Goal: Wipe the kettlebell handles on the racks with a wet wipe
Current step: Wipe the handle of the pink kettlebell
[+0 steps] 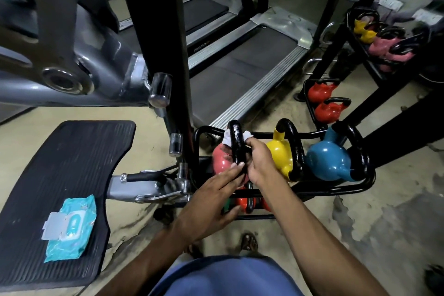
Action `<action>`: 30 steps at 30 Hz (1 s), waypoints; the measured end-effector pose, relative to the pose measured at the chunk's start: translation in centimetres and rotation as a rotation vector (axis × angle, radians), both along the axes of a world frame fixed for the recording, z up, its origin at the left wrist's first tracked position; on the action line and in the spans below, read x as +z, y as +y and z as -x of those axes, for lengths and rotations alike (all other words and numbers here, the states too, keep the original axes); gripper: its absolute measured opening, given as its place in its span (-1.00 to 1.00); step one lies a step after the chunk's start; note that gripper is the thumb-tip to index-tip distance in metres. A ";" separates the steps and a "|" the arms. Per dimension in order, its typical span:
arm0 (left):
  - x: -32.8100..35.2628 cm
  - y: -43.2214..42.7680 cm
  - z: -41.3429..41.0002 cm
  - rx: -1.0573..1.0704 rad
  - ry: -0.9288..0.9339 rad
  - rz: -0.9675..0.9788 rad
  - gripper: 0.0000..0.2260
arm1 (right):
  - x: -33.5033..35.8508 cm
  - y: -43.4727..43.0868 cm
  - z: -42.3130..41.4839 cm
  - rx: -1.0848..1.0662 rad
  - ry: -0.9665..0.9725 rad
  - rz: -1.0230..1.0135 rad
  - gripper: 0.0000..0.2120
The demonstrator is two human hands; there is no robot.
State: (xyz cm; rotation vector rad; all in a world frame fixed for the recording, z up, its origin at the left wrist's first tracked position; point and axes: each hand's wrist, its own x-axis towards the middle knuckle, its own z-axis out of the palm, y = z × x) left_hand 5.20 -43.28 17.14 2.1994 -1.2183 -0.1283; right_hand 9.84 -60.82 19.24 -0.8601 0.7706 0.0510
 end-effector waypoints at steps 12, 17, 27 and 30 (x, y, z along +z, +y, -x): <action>-1.3 0.5 1.5 -0.001 0.035 -0.060 -0.35 | 0.7 -1.5 0.7 0.740 -0.567 2.059 -0.69; -1.1 0.5 1.3 -0.016 0.042 0.009 -0.33 | -0.2 0.0 5.0 0.258 -0.317 1.473 -0.78; -1.3 0.3 1.5 0.010 0.009 -0.002 -0.27 | -0.3 -0.4 -0.5 0.050 0.055 0.115 -0.61; -1.0 0.0 2.1 0.060 0.001 -0.017 -0.30 | -0.3 -0.8 -0.4 0.071 0.021 0.035 -0.60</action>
